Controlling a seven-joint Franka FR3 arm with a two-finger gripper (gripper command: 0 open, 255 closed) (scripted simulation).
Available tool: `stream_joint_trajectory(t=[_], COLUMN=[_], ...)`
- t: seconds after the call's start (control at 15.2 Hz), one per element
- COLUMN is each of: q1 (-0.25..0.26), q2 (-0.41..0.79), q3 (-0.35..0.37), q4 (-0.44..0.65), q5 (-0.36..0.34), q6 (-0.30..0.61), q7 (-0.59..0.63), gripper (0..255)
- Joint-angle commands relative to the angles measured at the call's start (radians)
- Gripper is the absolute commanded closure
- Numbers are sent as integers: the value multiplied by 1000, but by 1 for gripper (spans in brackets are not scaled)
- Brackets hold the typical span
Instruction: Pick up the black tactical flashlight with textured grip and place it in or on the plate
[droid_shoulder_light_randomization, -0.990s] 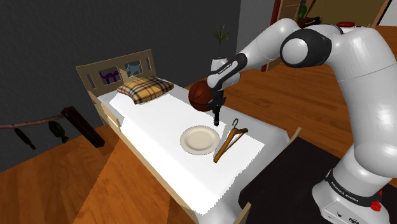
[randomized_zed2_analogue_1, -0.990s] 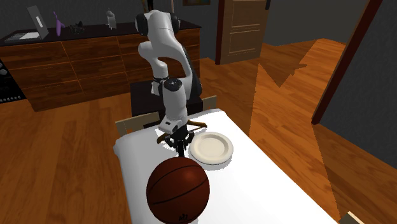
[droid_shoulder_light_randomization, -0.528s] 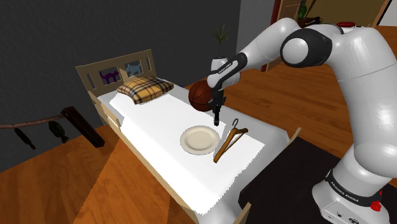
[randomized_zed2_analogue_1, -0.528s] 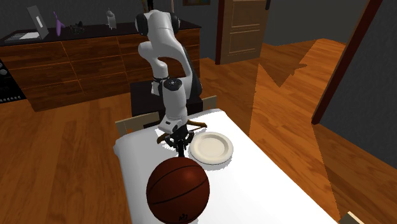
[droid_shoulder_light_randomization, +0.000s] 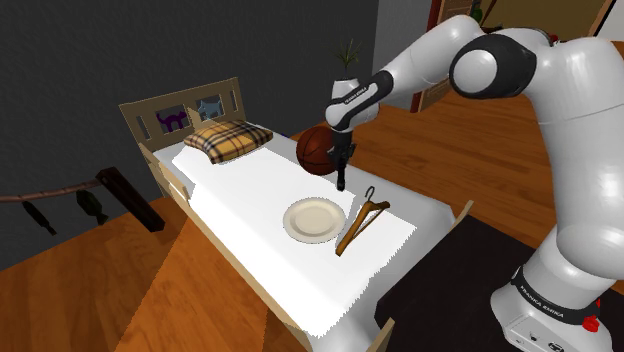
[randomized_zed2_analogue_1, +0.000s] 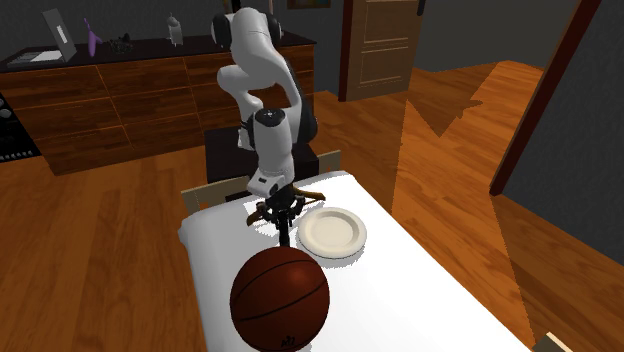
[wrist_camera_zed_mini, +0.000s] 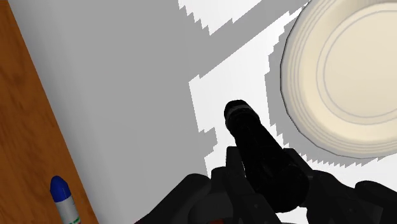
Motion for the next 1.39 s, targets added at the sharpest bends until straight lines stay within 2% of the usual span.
stream_joint_trajectory(t=[0.0, 0.46, 0.86, 1.32], q1=[0, 1, 93, 198], q2=[-18, -66, -140, -191], q3=[-1, -2, 21, 54], q4=[3, 19, -52, -77], q5=[-1, -4, -19, -37], q6=[-21, -85, -84, -108], q7=[1, 4, 124, 271], gripper=[255, 255, 255, 255])
